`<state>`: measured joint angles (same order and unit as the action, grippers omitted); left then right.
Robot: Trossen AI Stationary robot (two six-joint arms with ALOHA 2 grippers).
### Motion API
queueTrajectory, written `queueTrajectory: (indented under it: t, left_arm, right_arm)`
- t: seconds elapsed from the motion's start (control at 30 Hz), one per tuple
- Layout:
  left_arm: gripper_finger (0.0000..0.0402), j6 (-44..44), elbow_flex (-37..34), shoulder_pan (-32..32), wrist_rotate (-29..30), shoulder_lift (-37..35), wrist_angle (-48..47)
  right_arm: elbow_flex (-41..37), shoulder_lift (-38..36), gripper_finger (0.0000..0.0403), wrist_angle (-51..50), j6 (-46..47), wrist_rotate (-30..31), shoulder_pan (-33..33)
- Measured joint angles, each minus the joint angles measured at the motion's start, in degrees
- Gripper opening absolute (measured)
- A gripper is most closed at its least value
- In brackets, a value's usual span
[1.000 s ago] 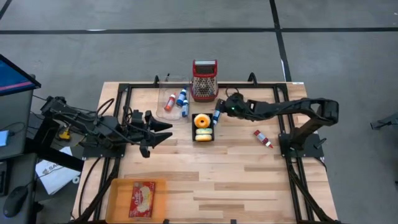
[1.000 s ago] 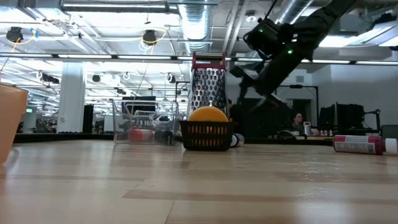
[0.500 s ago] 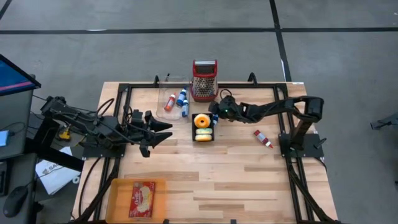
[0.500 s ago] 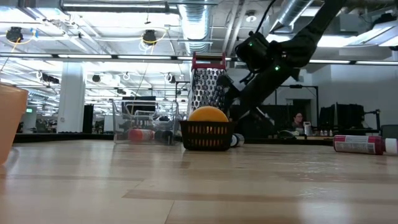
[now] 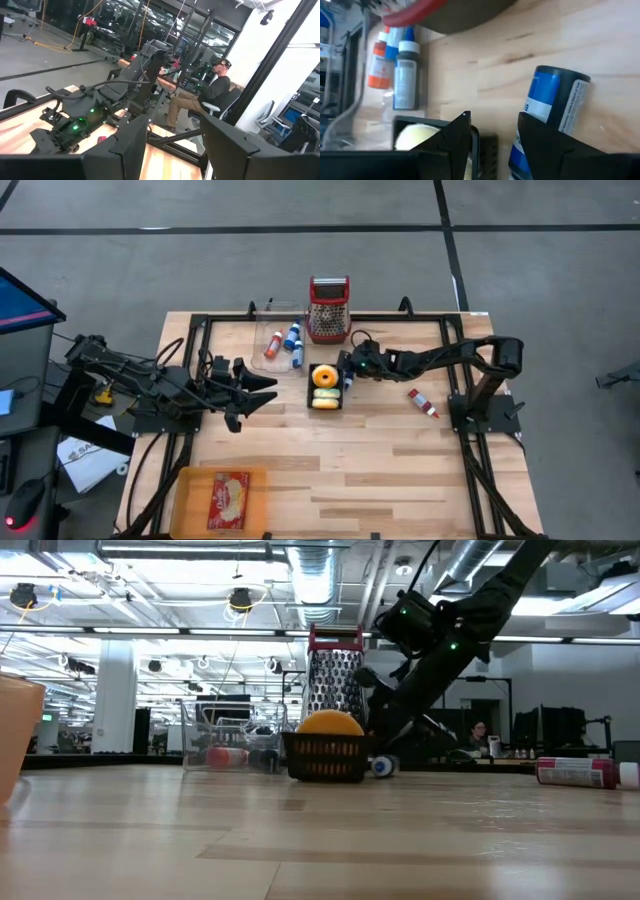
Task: Pick & Place Food Item
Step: Put the blue food coloring bottle into the transparent bin
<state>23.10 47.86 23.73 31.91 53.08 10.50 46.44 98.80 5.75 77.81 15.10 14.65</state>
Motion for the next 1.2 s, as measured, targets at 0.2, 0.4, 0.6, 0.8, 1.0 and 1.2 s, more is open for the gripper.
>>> queueTrajectory:
  t: [0.2, 0.4, 0.6, 0.8, 1.0, 1.2]
  left_arm:
    - [0.0182, 0.34, 0.0, 0.02, -0.41, 0.0, 0.32]
    - [0.0182, -0.11, 0.0, 0.02, -0.47, 0.0, 0.33]
    - [0.0182, -0.22, 0.0, 0.0, -0.9, 0.0, 0.33]
    - [0.0182, -0.46, 0.0, 0.0, -2.16, 0.0, 0.38]
    - [0.0182, -0.13, 0.02, 0.0, -5.19, 0.0, 1.42]
    - [0.0182, 1.69, 0.02, 0.37, -6.66, 0.0, 2.61]
  right_arm:
    - [-0.19, -4.69, 0.0157, -13.32, 0.23, 1.57, -3.35]
    - [-0.11, -14.45, 0.0157, -22.21, 0.61, 10.78, -7.28]
    - [-0.11, -22.22, 0.0157, -41.03, 5.68, 13.03, -11.17]
    - [-0.18, -21.64, 0.0157, -48.65, 5.99, 9.89, -14.28]
    - [-0.11, -15.43, 0.0173, -44.76, 0.63, 4.78, -12.18]
    - [1.73, -11.75, 0.0219, -43.92, -1.8, 3.98, -8.81]
